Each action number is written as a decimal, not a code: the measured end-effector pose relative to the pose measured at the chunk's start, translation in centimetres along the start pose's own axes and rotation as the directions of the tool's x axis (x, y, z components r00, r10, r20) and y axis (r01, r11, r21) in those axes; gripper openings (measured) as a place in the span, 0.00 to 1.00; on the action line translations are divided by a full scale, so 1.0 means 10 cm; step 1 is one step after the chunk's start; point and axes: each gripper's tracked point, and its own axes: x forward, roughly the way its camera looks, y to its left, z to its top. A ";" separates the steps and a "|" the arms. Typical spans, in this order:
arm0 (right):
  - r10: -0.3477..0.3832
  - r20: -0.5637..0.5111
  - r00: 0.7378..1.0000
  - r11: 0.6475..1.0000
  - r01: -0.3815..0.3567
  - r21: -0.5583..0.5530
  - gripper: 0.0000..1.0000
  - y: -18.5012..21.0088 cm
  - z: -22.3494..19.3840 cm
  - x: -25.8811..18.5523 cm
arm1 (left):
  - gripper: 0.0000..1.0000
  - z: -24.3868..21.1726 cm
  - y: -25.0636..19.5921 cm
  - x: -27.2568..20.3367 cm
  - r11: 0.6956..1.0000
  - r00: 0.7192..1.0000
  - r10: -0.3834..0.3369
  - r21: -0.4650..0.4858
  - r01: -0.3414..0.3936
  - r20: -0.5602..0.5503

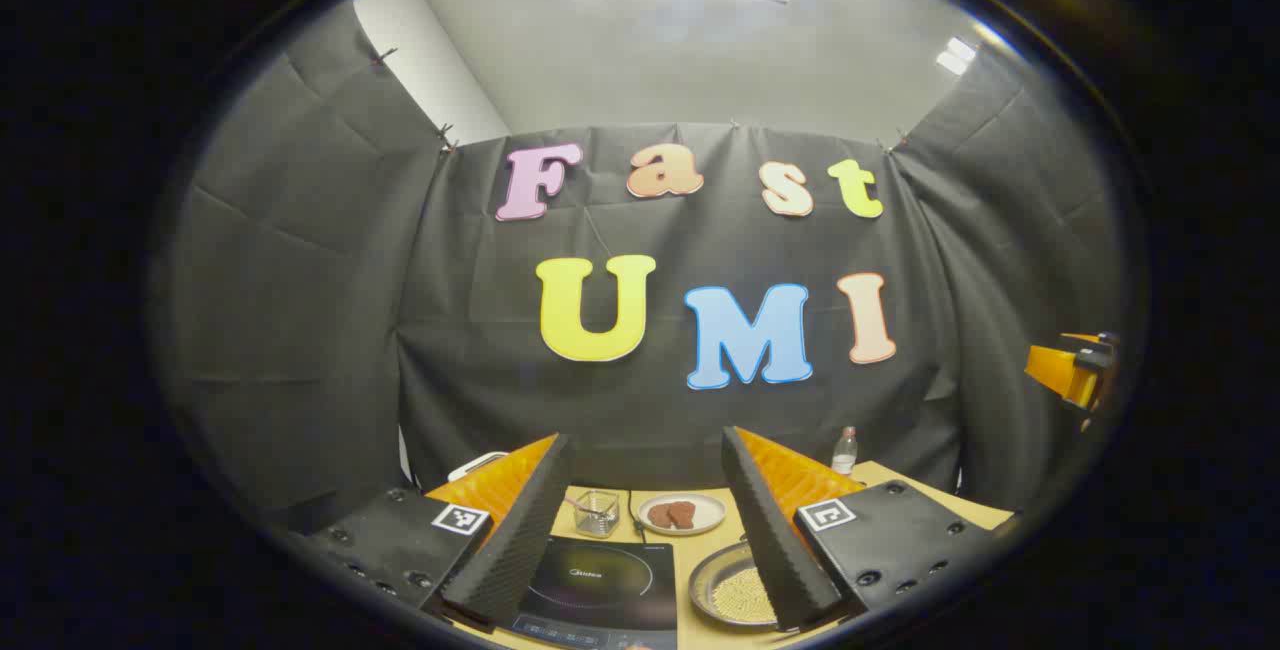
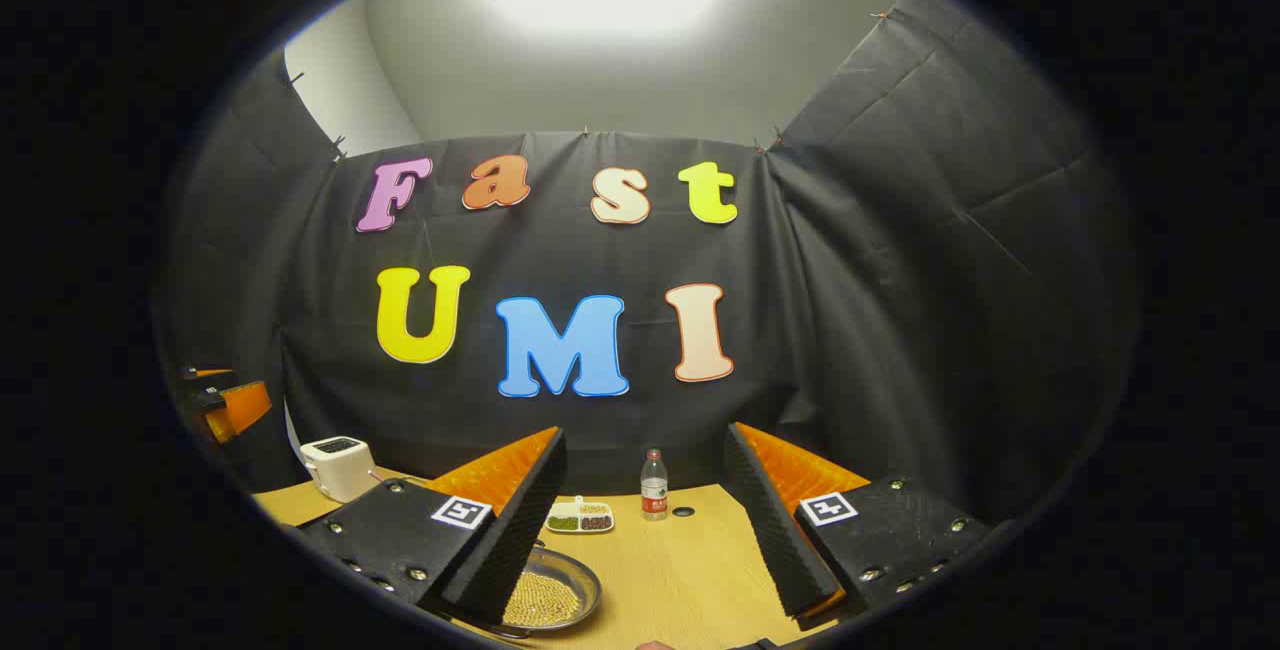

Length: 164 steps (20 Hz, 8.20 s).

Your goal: First push the handle of the pot to place it horizontally, then grasp the pot with both hands and set it on the induction cooktop.

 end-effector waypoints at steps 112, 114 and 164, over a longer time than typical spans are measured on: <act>0.316 -0.914 0.255 0.895 -0.401 0.197 0.01 2.06 -3.67 -0.78 | 0.97 -0.79 1.86 0.20 0.982 0.978 0.178 -0.039 -0.183 -0.106; 0.314 -0.915 0.252 0.901 -0.382 0.205 0.01 1.96 -3.67 -0.78 | 0.97 -0.79 1.72 0.26 0.986 0.981 0.161 -0.033 -0.165 -0.112; 0.166 -0.892 0.420 0.929 -0.370 -0.001 0.01 0.02 -3.82 0.60 | 0.96 -0.89 -0.57 0.85 0.987 0.974 0.159 0.032 -0.156 -0.160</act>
